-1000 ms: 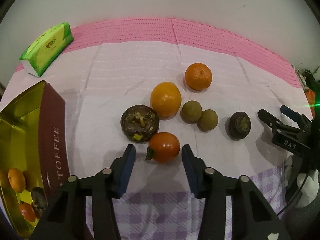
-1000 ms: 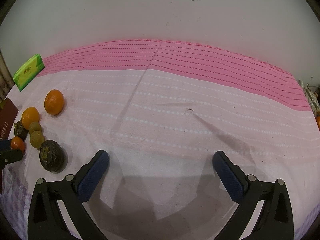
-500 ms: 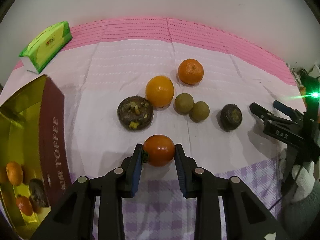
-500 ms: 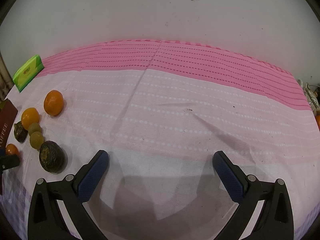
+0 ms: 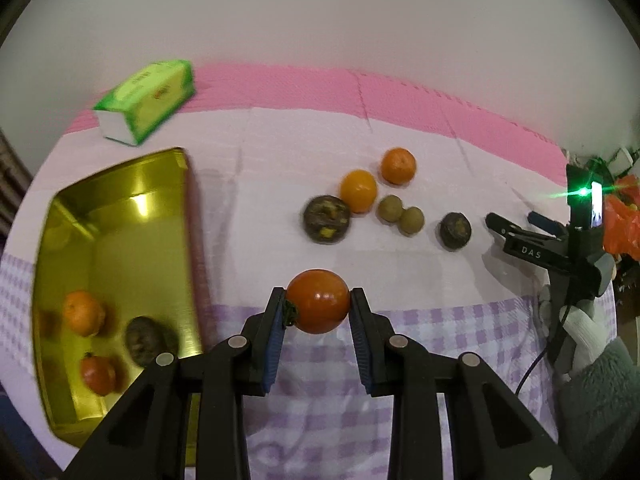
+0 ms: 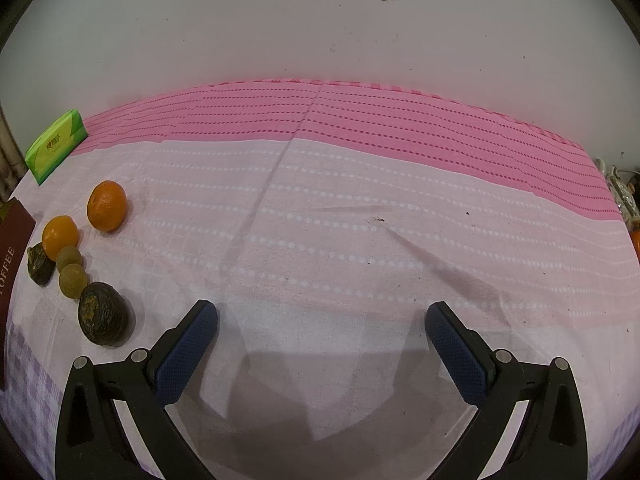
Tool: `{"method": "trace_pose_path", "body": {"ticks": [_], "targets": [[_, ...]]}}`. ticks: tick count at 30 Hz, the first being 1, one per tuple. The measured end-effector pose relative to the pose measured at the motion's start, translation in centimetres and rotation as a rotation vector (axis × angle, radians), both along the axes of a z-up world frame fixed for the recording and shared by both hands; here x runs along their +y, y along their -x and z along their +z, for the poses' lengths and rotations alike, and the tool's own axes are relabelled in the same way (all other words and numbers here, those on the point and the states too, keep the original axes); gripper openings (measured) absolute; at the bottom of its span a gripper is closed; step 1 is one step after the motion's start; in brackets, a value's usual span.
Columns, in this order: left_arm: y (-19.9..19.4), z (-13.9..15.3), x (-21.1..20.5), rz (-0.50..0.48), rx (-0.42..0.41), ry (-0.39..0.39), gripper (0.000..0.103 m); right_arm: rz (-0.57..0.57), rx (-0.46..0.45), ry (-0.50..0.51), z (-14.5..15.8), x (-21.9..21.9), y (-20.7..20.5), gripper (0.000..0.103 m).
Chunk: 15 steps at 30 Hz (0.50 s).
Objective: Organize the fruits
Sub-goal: 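Carry the red tomato into the gold tray and open the left gripper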
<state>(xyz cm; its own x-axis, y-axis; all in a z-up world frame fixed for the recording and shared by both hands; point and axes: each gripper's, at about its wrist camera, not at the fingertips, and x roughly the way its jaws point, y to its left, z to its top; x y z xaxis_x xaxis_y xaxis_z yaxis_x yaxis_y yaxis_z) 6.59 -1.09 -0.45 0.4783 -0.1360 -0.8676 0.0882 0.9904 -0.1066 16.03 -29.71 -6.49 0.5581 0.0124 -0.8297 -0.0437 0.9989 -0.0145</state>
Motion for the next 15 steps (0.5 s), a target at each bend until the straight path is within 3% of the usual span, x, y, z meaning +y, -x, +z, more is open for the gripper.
{"method": "trace_pose_path", "body": {"ticks": [8, 15], "targets": [[2.6, 1.9, 5.9, 0.104, -0.029, -0.02, 0.028, 0.0, 0.0, 0.0, 0.0, 0.0, 0.0, 0.103], [4.7, 0.7, 10.4, 0.18, 0.025, -0.004, 0.028, 0.0, 0.0, 0.0, 0.0, 0.0, 0.1, 0.103]]}}
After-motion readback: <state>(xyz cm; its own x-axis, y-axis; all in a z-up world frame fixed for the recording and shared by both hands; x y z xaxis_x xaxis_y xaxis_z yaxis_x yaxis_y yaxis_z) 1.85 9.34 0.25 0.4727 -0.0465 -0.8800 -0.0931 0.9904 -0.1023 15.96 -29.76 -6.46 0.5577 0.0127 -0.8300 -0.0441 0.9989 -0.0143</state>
